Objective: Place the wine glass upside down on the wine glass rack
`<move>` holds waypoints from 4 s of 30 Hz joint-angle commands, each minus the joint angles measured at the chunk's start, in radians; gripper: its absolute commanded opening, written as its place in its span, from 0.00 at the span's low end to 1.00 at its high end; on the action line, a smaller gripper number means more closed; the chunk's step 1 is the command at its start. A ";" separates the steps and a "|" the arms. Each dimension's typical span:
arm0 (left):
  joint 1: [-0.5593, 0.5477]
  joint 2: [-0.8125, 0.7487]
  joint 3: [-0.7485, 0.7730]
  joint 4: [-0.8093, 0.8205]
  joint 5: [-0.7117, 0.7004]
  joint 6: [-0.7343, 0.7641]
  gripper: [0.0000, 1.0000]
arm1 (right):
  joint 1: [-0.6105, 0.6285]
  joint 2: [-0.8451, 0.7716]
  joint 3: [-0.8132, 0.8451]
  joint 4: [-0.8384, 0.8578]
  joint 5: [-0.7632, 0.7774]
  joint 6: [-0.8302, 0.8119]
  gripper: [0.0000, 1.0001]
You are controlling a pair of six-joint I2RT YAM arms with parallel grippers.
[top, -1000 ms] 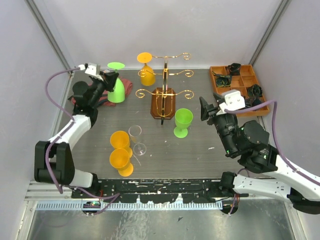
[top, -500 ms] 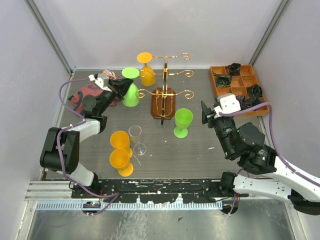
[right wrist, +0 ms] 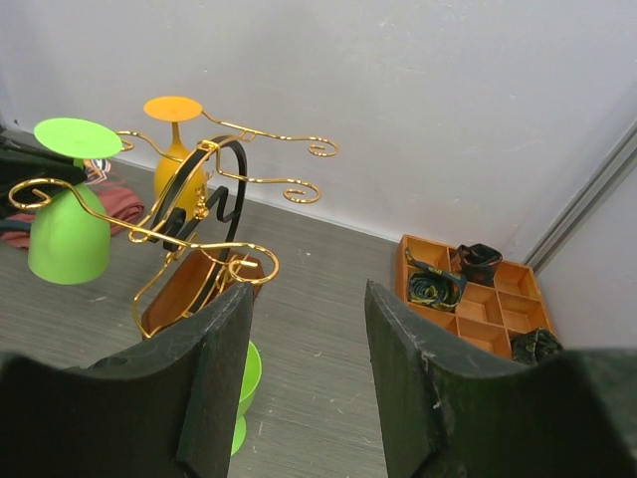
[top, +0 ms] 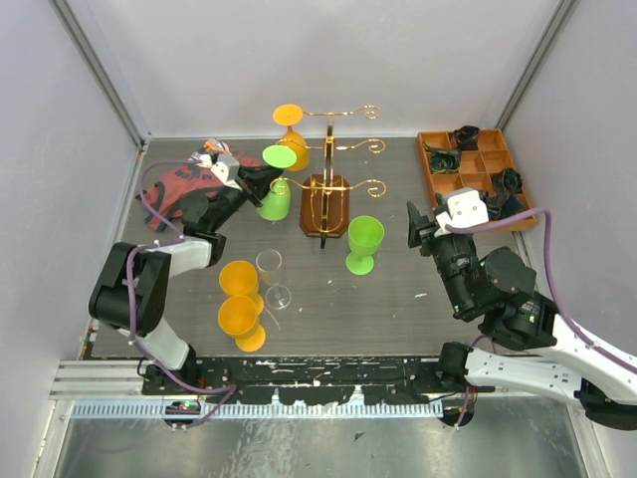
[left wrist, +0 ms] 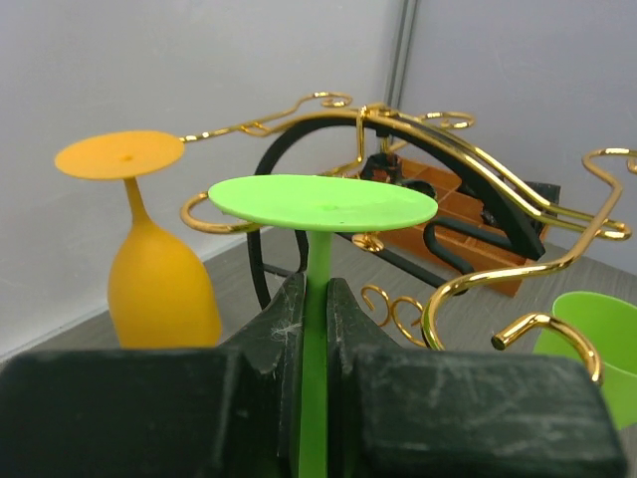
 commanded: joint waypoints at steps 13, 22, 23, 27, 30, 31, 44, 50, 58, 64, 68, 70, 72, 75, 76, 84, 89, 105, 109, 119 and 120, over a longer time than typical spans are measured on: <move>-0.053 0.167 0.114 0.128 0.001 -0.007 0.00 | 0.002 -0.020 0.005 -0.026 0.046 0.016 0.55; -0.074 0.241 0.185 0.128 -0.056 0.005 0.00 | 0.002 -0.017 0.010 -0.039 0.054 0.033 0.55; -0.075 0.248 0.194 0.128 -0.068 0.005 0.00 | 0.002 -0.014 0.011 -0.041 0.056 0.033 0.55; -0.074 0.270 0.219 0.128 -0.130 0.019 0.01 | 0.002 0.000 0.015 -0.042 0.061 0.034 0.55; -0.075 0.280 0.219 0.128 -0.193 0.034 0.02 | 0.002 0.011 0.017 -0.042 0.062 0.035 0.55; -0.075 0.281 0.218 0.128 -0.214 0.035 0.02 | 0.002 0.013 0.016 -0.042 0.062 0.037 0.55; -0.045 0.186 0.114 0.128 -0.338 0.089 0.02 | 0.004 0.026 0.026 -0.070 0.057 0.069 0.56; -0.046 0.142 0.078 0.128 -0.278 0.092 0.02 | 0.002 0.021 0.024 -0.077 0.062 0.073 0.56; -0.075 0.155 0.091 0.128 -0.193 0.100 0.05 | 0.003 0.025 0.024 -0.079 0.073 0.075 0.57; -0.080 0.164 0.079 0.128 -0.260 0.099 0.38 | 0.002 0.041 0.038 -0.097 0.092 0.082 0.62; -0.078 0.129 0.044 0.127 -0.297 0.134 0.55 | 0.002 0.042 0.046 -0.105 0.090 0.101 0.62; -0.077 0.108 0.025 0.124 -0.312 0.147 0.59 | 0.002 0.041 0.049 -0.108 0.087 0.110 0.63; -0.074 0.074 0.007 0.109 -0.334 0.156 0.62 | 0.002 0.042 0.052 -0.116 0.089 0.121 0.63; -0.071 0.012 -0.026 0.064 -0.384 0.172 0.65 | 0.003 0.049 0.065 -0.142 0.094 0.143 0.63; -0.070 -0.012 -0.038 0.043 -0.406 0.177 0.66 | 0.003 0.052 0.072 -0.153 0.094 0.155 0.64; -0.069 -0.251 -0.012 -0.429 -0.603 0.252 0.72 | 0.002 0.114 0.138 -0.334 0.049 0.329 0.66; -0.070 -0.383 0.098 -0.761 -0.707 0.260 0.72 | 0.002 0.150 0.106 -0.421 0.013 0.493 0.66; -0.071 -0.639 0.345 -1.395 -0.714 0.172 0.72 | 0.002 0.171 -0.060 -0.478 0.096 0.890 0.76; -0.070 -0.649 0.343 -1.402 -0.705 0.152 0.72 | 0.000 0.160 -0.088 -0.429 0.123 0.899 0.81; -0.070 -0.641 0.333 -1.398 -0.687 0.130 0.72 | -0.110 0.326 -0.061 -0.330 -0.079 0.847 0.82; -0.070 -0.641 0.332 -1.398 -0.687 0.133 0.72 | -0.115 0.347 -0.052 -0.323 -0.084 0.838 0.81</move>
